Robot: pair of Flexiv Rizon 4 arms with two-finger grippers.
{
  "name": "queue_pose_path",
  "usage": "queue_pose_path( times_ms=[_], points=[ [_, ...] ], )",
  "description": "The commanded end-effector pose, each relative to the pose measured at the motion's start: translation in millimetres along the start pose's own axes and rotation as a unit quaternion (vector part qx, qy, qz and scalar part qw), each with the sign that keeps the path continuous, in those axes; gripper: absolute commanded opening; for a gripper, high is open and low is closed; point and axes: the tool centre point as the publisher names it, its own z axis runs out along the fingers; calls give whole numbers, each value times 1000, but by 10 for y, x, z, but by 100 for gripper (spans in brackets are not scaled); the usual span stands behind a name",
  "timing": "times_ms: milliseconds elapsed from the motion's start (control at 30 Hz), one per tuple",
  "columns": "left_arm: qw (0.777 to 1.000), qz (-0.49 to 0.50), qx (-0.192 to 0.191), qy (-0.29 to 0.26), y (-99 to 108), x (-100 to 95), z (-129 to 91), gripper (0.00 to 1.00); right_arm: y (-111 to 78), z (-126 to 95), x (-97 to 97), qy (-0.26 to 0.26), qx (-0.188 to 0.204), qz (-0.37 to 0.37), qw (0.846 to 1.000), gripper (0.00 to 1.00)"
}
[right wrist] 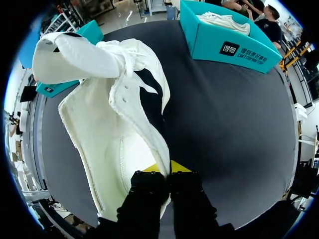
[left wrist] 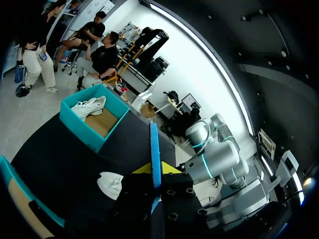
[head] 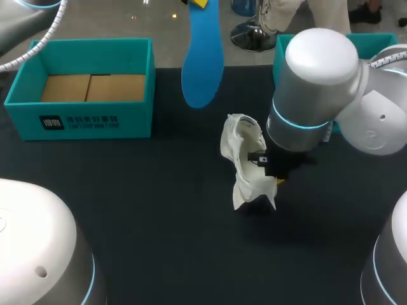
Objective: Take the shoe out of the shoebox, open the shoe tongue, remove and reinsert the insole, then place the shoe into the shoebox
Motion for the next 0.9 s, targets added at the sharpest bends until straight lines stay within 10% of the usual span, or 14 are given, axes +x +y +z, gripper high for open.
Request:
queue_pose_path(
  times_ms=[33, 900],
  points=[
    [1000, 0, -1, 1, 0, -6, -6, 0, -34, 165, 41, 3, -9, 4, 1000, 0],
    [1000, 0, -1, 1, 0, -6, -6, 0, -254, 795, 69, -23, 2, 25, 999, 0]
  ],
)
